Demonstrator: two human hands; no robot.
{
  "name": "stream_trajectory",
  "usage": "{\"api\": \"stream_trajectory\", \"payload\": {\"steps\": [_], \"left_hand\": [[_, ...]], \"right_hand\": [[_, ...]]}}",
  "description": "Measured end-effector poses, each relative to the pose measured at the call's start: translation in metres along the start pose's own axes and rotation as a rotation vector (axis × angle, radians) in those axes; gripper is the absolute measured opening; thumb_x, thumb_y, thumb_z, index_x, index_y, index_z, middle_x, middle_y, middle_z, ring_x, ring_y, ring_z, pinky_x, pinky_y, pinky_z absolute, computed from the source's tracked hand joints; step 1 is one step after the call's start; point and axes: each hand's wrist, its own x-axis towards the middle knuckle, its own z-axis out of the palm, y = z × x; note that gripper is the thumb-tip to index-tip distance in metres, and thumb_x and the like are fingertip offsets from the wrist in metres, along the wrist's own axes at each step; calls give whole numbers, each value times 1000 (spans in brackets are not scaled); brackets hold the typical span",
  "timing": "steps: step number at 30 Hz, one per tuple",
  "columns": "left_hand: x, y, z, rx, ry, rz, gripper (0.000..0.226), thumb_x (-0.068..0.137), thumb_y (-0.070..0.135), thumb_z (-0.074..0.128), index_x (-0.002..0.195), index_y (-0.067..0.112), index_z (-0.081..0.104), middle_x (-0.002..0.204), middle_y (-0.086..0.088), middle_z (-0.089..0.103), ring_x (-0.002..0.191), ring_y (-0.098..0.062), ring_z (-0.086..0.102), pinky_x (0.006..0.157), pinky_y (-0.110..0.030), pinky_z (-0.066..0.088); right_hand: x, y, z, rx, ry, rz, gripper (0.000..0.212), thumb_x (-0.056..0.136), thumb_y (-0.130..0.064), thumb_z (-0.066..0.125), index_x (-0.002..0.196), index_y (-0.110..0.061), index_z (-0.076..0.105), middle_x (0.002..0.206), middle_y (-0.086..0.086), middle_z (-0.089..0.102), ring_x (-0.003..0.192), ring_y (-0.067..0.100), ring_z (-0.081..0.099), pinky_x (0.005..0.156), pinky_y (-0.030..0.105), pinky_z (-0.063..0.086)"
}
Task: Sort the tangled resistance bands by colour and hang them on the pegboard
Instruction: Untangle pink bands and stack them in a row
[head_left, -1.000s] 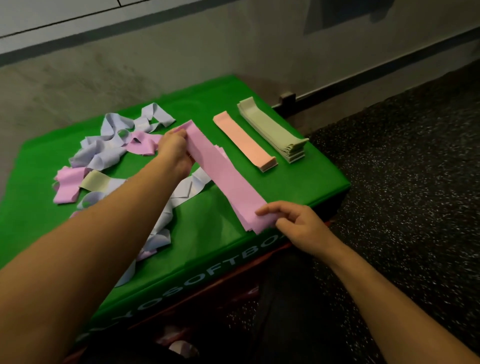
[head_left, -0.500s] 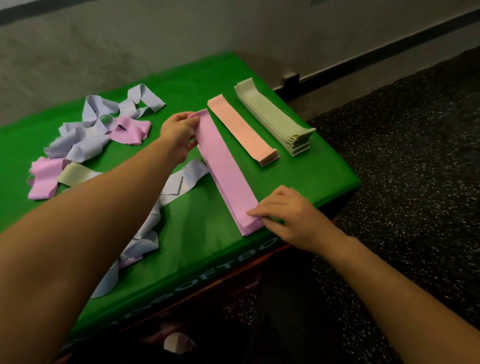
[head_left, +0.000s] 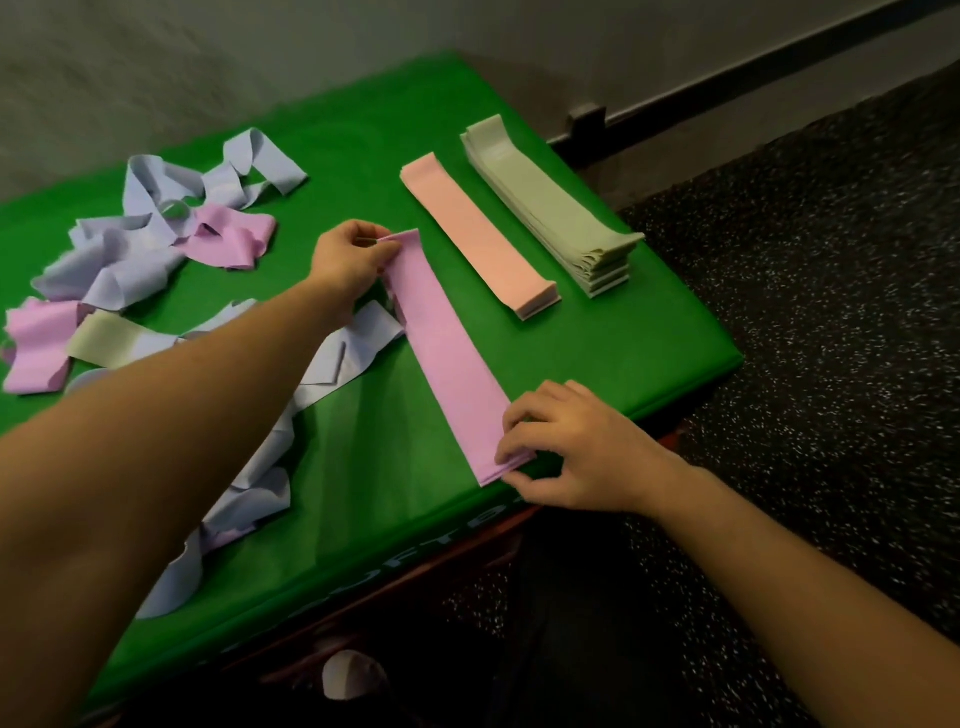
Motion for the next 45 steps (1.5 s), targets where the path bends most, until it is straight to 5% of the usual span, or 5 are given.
{"api": "stream_trajectory", "payload": {"steps": [6,12,19,26,45], "left_hand": [[13,-13,1,212,30,56,15,91,20,70,104,14,64,97,-2,64,84,-16,60,75,-28,55],[8,-12,-9,397,27,188,28,90,21,71,117,21,65,131,-6,53,114,-18,53,105,-37,44],[-40,-7,-53,417,-24,348,21,95,25,65,114,17,65,122,-5,61,100,-22,60,90,-43,54],[-109,-30,-133,404,49,458,10,96,23,62,105,21,66,110,1,67,79,-16,63,68,-30,51],[-179,-190,-269,197,379,281,16,94,15,61,99,30,61,107,4,63,94,-12,58,73,-28,42]], "right_hand": [[-1,6,3,-6,42,-25,14,86,-36,73,98,-29,75,101,-7,61,89,11,53,73,31,40],[-1,-1,-2,76,39,62,28,85,-38,72,110,-26,71,106,-8,60,96,11,54,81,36,46],[15,-28,-17,172,78,153,26,90,-40,66,110,-25,69,105,-13,62,98,3,52,87,26,46],[54,-71,-16,207,65,204,17,93,-30,65,109,-24,68,101,-10,65,91,6,55,78,20,42],[199,-177,52,285,-25,196,11,92,-22,63,98,-30,67,83,-14,63,71,8,57,71,31,50]]}}
